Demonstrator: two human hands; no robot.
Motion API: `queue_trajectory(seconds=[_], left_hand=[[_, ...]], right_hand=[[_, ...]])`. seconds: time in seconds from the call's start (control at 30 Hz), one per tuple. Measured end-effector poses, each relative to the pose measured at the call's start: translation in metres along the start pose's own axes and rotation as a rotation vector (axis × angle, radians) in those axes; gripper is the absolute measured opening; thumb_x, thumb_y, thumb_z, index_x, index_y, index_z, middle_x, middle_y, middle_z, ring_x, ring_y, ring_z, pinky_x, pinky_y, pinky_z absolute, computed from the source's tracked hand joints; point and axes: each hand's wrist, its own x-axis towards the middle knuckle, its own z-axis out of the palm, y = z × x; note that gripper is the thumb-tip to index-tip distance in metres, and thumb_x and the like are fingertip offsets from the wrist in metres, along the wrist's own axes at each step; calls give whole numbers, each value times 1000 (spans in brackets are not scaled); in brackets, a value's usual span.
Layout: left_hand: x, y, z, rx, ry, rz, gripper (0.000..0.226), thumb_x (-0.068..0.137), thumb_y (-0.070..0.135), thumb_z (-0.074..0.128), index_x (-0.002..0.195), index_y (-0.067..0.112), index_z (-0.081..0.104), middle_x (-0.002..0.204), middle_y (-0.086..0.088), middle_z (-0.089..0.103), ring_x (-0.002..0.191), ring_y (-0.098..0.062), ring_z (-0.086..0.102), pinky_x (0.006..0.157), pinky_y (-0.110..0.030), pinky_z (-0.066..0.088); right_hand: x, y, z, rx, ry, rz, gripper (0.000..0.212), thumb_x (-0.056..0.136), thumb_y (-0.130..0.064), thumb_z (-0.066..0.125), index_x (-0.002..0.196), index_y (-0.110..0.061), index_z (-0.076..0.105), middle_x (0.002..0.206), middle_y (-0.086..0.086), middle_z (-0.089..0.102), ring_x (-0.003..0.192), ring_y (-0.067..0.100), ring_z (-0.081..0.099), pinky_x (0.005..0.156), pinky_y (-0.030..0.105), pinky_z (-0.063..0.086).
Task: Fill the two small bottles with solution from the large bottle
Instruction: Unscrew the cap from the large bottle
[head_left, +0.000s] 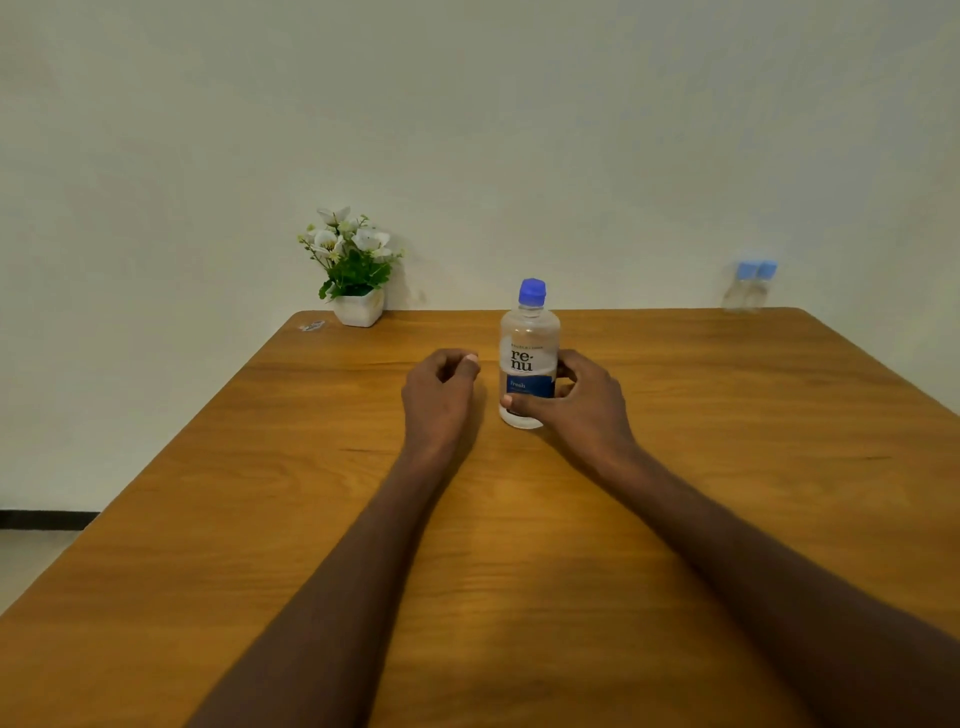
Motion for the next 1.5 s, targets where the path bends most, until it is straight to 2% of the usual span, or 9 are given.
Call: queue_trajectory(seconds=[0.1,0.2,0.43,0.7,0.9,1.07,1.2,1.37,1.5], left_hand=[[-4,4,-2,-82,-9,-1,21,101,33,63,114,22,75,107,6,76,107,-12,69,101,-47,56],[-4,9,-2,-182,-1,13,22,103,31,61,115,18,74,104,5,78,105,-10,71,98,-44,58],[-6,27,13,-326,49,241,28,101,23,68,123,7,70,115,-5,77,112,-14,71,95,-30,58],[-7,43,27,-269,10,325,38,91,25,79,126,14,68,124,1,74,122,-15,67,108,-55,51],[0,46,35,-260,-4,342,33,89,16,80,118,7,69,114,-4,76,110,-18,71,102,-50,56],[2,56,33,-354,5,350,28,89,10,79,115,4,70,111,-9,77,107,-24,73,98,-48,59],[4,59,21,-423,56,344,29,90,6,78,117,1,70,111,-12,76,107,-24,73,97,-42,60],[1,29,-6,-189,38,331,26,91,12,74,117,15,76,104,1,75,100,-14,69,93,-37,58],[-7,8,-19,134,-19,218,29,86,17,75,115,21,78,104,0,72,93,-10,66,82,-23,52]], right_hand=[[-1,2,-3,-2,-12,-7,83,70,-46,92,142,-23,58,135,-3,68,112,13,67,91,35,61],[1,7,-2,-5,-28,-12,84,71,-44,92,144,-22,56,138,-2,67,116,16,67,93,37,61],[5,13,3,15,-56,-33,82,73,-43,91,143,-23,55,137,-4,67,115,15,67,94,39,61],[6,14,2,57,-80,-18,81,72,-41,92,143,-25,55,136,-6,67,107,12,68,92,39,61],[6,15,1,52,-83,-25,82,72,-42,92,143,-25,55,134,-7,68,107,13,69,91,40,62],[6,15,0,45,-86,-20,84,71,-44,92,144,-25,55,137,-6,67,108,14,70,93,42,61],[6,15,-2,47,-93,-15,84,71,-45,92,144,-25,55,137,-6,67,111,15,69,95,42,61],[6,12,-4,24,-87,-17,84,70,-47,92,142,-25,56,135,-6,68,112,14,68,95,42,61],[5,12,-4,14,-75,-31,81,67,-51,92,137,-27,60,127,-9,70,105,11,69,90,42,62]])
